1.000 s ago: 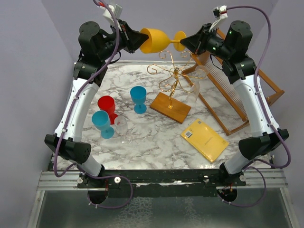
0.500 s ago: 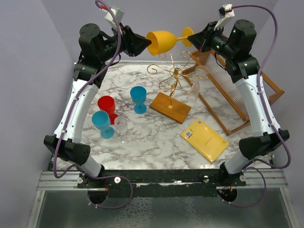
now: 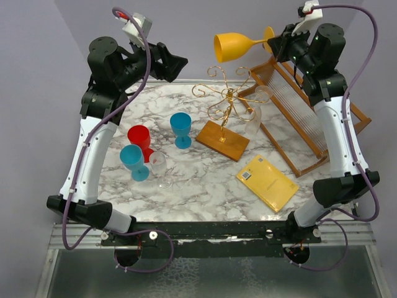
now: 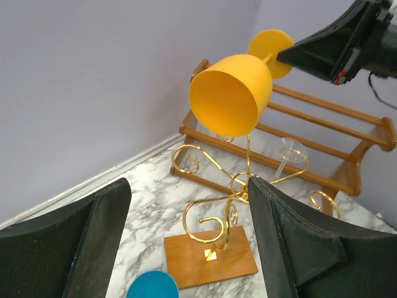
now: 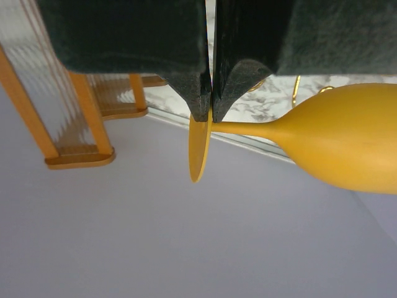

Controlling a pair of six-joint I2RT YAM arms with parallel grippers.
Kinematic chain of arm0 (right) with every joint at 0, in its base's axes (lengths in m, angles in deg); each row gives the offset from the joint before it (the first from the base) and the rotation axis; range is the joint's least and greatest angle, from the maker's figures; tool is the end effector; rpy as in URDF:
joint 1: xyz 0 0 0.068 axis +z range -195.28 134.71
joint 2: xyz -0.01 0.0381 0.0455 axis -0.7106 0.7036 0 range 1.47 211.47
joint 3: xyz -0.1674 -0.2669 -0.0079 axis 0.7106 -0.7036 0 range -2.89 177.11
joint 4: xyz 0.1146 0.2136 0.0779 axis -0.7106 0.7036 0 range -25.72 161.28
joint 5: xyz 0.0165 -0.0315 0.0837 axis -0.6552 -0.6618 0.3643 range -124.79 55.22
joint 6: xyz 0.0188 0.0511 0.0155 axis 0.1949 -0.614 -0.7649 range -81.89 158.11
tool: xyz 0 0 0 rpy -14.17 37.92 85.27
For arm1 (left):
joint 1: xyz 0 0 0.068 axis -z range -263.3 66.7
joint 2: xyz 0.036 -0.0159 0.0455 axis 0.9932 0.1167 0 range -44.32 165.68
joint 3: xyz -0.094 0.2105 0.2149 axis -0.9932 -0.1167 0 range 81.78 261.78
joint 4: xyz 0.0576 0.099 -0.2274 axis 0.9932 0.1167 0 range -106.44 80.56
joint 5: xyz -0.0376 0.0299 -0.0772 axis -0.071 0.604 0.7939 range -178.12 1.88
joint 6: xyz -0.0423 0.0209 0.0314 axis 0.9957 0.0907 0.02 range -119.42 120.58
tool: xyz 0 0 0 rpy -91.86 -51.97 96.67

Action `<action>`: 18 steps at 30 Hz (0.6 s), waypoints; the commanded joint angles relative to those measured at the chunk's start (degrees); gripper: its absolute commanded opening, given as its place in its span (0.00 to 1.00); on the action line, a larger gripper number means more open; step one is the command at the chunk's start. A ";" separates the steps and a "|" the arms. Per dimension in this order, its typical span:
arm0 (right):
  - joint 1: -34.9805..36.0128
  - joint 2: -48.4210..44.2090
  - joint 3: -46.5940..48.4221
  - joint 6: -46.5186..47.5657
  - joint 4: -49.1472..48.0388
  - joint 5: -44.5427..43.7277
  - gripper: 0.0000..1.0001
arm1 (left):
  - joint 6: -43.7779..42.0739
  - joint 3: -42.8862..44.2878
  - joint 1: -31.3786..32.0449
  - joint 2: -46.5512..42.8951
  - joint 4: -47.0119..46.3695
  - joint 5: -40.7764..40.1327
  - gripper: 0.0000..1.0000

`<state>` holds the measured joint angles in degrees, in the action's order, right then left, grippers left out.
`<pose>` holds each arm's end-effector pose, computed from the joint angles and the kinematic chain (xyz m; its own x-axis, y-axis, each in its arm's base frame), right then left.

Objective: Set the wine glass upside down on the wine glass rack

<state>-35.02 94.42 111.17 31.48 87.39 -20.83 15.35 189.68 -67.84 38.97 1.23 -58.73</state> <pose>0.3410 0.0715 0.5583 -0.0816 0.0992 -0.9917 -0.4033 0.9067 0.1238 0.2675 -0.0941 0.5856 -0.0665 -0.2122 -0.9750 0.7082 0.6783 -0.1959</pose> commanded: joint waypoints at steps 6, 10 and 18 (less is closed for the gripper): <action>0.02 3.45 8.27 17.56 -1.09 -10.38 0.01 | -9.66 -3.09 -0.11 -4.07 5.31 -6.96 0.84; 0.00 5.72 9.96 24.27 -2.69 -13.39 0.01 | -11.59 -3.93 -0.10 -5.05 5.79 -8.34 0.86; 0.14 10.70 13.93 38.14 -5.26 -14.32 0.01 | -13.95 -5.76 -0.41 -6.46 6.28 -10.43 0.90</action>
<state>-35.00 103.09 122.45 59.78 85.38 -33.09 3.85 184.76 -67.86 34.77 7.46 -66.66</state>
